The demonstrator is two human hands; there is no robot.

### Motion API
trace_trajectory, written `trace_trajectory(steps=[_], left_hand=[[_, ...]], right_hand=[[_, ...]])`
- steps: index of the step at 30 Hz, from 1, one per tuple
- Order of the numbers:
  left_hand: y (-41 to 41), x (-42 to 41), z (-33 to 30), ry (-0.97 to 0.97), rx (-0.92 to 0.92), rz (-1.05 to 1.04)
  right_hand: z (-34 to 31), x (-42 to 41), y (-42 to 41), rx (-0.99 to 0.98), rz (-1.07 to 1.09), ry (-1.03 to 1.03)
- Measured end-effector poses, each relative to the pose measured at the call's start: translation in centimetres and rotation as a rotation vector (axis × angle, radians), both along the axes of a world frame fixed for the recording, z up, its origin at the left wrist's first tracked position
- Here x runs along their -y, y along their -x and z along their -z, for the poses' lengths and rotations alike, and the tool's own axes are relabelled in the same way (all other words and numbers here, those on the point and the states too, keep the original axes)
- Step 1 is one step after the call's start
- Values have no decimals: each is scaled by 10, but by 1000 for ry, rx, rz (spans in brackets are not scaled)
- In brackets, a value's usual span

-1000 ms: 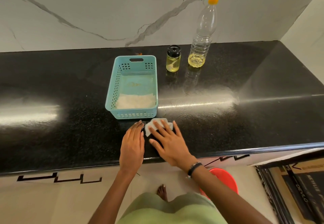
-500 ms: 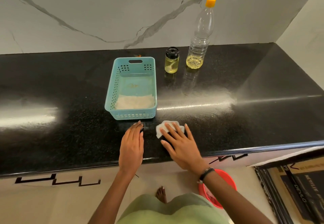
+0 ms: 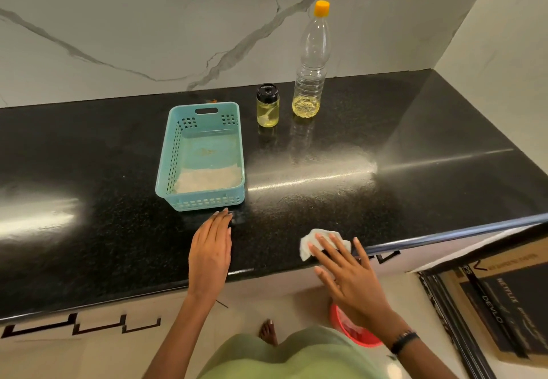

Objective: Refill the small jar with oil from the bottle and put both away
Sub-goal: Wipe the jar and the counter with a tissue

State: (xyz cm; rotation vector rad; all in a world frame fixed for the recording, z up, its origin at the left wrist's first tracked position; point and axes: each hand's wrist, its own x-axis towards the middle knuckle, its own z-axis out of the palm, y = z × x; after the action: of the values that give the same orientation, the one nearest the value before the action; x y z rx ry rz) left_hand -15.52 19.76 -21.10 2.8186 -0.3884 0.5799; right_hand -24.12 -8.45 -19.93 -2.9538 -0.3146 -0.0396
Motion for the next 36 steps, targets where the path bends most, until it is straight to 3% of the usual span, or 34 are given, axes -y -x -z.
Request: trace_trajectory(steps=[8,12,23,36], left_hand=[[-3,34,-16,219,-64,85],[-10,56,-19,286,-144,132],[-61,114,-28,338,-253,170],[-161,172,-49,462,-251,117]], right_hand=[[-3,52,9,-85,225,117],[-2,55,-8,-134,314,77],[-7,63,-96,-110,312,10],[-10,70,-232,-138,264,-38]])
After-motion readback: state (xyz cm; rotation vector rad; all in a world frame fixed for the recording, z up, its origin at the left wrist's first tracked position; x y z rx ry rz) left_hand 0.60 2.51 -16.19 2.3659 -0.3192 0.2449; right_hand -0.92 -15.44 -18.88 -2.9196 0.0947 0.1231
